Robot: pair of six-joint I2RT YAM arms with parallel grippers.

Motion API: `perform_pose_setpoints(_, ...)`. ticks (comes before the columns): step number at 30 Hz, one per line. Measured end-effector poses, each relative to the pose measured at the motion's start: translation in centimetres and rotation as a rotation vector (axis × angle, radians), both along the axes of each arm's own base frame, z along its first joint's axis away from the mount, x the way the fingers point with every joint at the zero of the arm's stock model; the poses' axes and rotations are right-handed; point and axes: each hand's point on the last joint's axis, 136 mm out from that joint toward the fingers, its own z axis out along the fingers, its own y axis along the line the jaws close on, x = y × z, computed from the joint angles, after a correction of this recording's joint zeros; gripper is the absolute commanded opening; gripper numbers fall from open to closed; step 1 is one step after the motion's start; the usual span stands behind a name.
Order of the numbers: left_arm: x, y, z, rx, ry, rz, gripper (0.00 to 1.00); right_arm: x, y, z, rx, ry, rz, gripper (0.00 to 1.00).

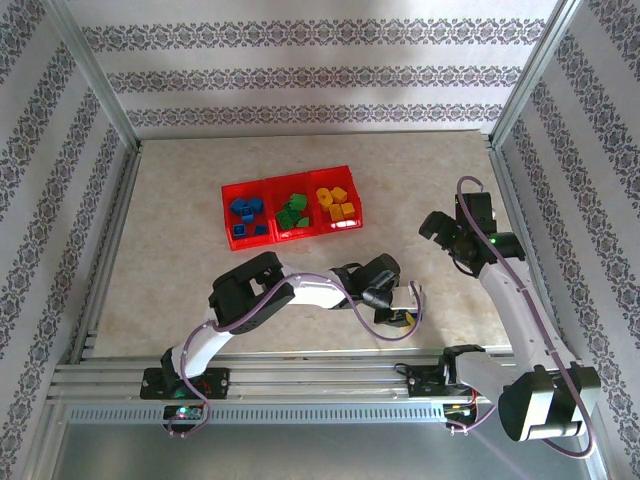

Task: Sort the legos into containers by color
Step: Pick up the lego from the bottom-right of the table, then place the lego in the container.

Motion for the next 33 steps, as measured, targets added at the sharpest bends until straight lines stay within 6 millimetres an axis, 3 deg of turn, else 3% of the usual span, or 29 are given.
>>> perform_pose_setpoints(5,0.8,0.4,0.2,-0.011,-0.023,0.059,0.22,0.0,-0.1,0.0,0.001,0.000,-0.002,0.98)
perform_pose_setpoints(11,1.7,2.2,0.3,0.001,-0.043,0.169,0.21,0.0,0.0,0.0,0.002,0.000,-0.002,0.98)
perform_pose_setpoints(17,3.8,5.1,3.0,-0.017,-0.099,0.324,0.21,0.0,0.0,0.0,0.005,0.000,0.001,0.98)
perform_pose_setpoints(24,8.6,11.0,8.2,-0.079,-0.164,0.589,0.20,0.1,0.3,0.0,0.020,-0.002,0.011,0.98)
perform_pose_setpoints(33,13.9,21.2,13.7,-0.131,-0.199,0.974,0.20,0.0,0.7,-0.7,0.038,0.004,0.023,0.98)
